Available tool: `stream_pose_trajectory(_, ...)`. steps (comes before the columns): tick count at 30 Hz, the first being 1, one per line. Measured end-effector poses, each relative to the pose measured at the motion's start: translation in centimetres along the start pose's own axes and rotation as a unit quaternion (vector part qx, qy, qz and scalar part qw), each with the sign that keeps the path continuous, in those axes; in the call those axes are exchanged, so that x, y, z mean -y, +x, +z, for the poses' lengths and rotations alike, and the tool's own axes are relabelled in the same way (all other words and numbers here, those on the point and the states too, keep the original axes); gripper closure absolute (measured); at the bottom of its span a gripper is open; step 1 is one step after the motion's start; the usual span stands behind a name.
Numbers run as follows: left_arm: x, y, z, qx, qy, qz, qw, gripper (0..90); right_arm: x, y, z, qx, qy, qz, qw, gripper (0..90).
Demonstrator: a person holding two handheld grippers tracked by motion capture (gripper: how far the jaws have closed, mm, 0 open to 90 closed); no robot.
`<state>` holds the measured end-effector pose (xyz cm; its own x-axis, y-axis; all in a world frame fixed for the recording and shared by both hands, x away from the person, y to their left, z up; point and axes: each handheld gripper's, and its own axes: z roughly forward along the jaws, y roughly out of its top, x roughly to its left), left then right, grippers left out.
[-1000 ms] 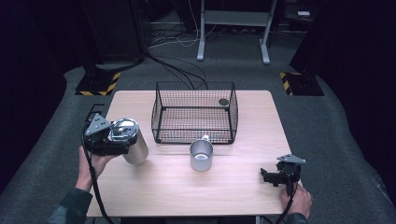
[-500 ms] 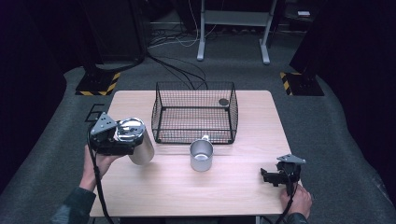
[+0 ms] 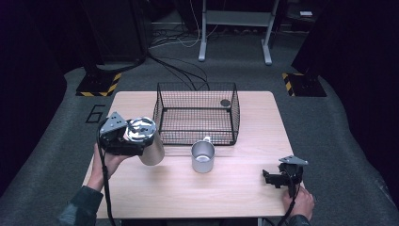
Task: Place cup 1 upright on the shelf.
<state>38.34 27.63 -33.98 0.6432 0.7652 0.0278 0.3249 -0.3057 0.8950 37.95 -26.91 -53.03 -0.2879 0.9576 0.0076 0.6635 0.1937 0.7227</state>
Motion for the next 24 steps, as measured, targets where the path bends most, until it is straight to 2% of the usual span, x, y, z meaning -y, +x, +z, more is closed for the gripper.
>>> stream_pose_trajectory(9,-1.3,-0.8,0.7,0.017,-0.002,0.007,0.9998,4.1,0.0,0.0,0.0,0.001,-0.001,0.0,1.0,0.0)
stream_pose_trajectory(14,-1.8,-1.1,0.9,0.02,-0.005,0.009,0.9997,4.0,0.0,0.0,0.0,0.0,-0.001,0.0,1.0,0.0)
stream_pose_trajectory(24,-3.8,-1.5,1.6,0.025,-0.012,0.024,0.9993,4.0,0.0,0.0,0.0,0.001,0.001,-0.001,1.0,0.0)
